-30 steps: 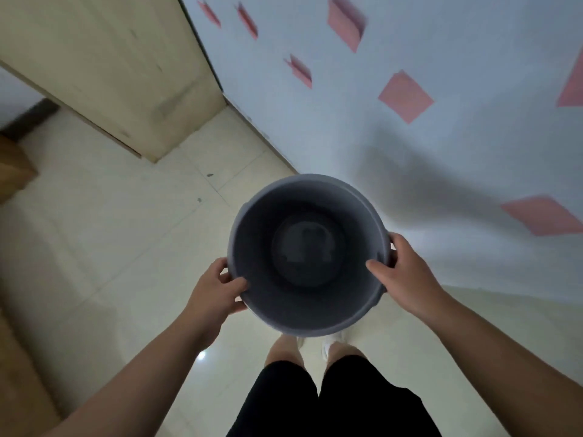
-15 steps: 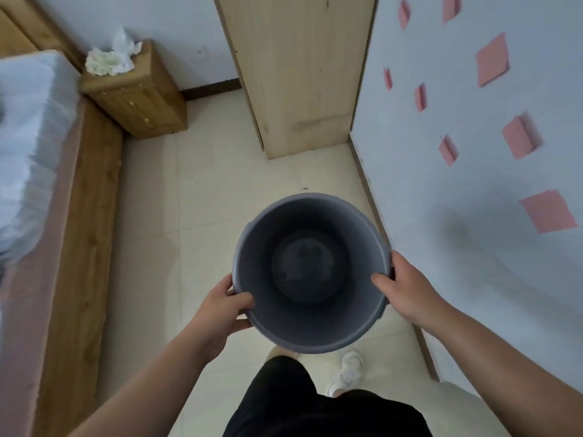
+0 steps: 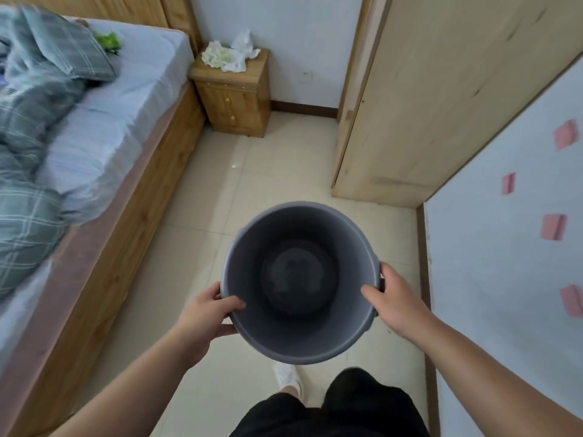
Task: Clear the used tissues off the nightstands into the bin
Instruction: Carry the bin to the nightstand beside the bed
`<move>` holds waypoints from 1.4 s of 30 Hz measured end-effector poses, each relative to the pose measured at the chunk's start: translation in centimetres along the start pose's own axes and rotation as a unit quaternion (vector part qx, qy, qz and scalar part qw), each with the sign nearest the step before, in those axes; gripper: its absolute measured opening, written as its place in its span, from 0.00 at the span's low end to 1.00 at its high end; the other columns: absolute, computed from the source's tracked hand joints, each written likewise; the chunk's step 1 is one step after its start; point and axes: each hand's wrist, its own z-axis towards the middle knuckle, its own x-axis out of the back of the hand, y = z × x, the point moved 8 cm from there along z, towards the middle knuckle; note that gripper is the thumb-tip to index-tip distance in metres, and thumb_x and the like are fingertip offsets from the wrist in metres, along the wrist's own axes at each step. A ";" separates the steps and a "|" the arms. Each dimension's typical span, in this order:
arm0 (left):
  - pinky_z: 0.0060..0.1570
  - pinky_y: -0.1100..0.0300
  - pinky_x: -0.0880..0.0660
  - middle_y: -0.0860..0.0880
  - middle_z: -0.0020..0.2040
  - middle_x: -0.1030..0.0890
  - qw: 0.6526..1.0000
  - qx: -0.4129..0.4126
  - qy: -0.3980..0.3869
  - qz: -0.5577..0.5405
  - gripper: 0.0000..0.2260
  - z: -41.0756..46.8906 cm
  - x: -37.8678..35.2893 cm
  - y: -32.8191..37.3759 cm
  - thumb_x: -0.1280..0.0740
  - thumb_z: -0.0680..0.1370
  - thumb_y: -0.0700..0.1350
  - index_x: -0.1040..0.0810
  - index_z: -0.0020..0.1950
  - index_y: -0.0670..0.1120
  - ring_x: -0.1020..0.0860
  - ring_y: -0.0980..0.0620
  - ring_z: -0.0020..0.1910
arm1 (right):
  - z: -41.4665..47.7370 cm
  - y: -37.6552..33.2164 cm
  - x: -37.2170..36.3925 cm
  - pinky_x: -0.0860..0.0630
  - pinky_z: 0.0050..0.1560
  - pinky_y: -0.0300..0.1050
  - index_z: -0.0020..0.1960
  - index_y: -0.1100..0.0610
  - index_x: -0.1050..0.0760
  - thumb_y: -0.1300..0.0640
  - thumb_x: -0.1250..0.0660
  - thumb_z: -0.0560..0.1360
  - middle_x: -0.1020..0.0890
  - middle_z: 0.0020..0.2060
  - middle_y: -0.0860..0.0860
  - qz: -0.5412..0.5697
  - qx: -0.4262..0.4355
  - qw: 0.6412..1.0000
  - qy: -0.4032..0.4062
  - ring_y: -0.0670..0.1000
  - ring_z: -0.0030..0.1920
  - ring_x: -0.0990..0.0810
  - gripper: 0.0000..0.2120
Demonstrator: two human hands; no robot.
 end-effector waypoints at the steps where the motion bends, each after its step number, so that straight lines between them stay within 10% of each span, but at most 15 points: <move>1: 0.41 0.51 0.14 0.49 0.50 0.11 1.000 -0.001 0.004 0.000 0.14 0.7 0.6 1.0 0.29 0.77 0.36 0.17 0.58 0.51 0.12 0.47 0.48 | 1.2 -1.0 -0.1 0.25 0.32 0.33 0.63 0.43 0.29 0.51 0.34 0.81 0.18 0.47 0.45 -0.004 0.002 1.000 -0.004 0.46 0.44 0.17 0.12; 20: 0.41 0.55 0.14 0.48 0.50 0.10 0.994 0.023 0.090 -0.054 0.16 17.7 5.7 19.7 0.28 0.76 0.34 0.16 0.59 0.50 0.12 0.48 0.47 | 31.3 -17.6 4.8 0.19 0.42 0.49 0.52 0.40 0.25 0.51 0.34 0.73 0.15 0.40 0.40 -0.051 0.044 0.994 -0.085 0.43 0.39 0.16 0.09; 42: 0.40 0.59 0.15 0.50 0.50 0.11 0.997 0.010 0.052 -0.060 0.13 44.1 18.5 43.7 0.27 0.75 0.39 0.15 0.59 0.50 0.12 0.52 0.48 | 61.2 -40.9 6.3 0.24 0.37 0.41 0.50 0.47 0.22 0.56 0.31 0.71 0.14 0.42 0.43 -0.070 0.049 0.995 -0.060 0.37 0.39 0.18 0.09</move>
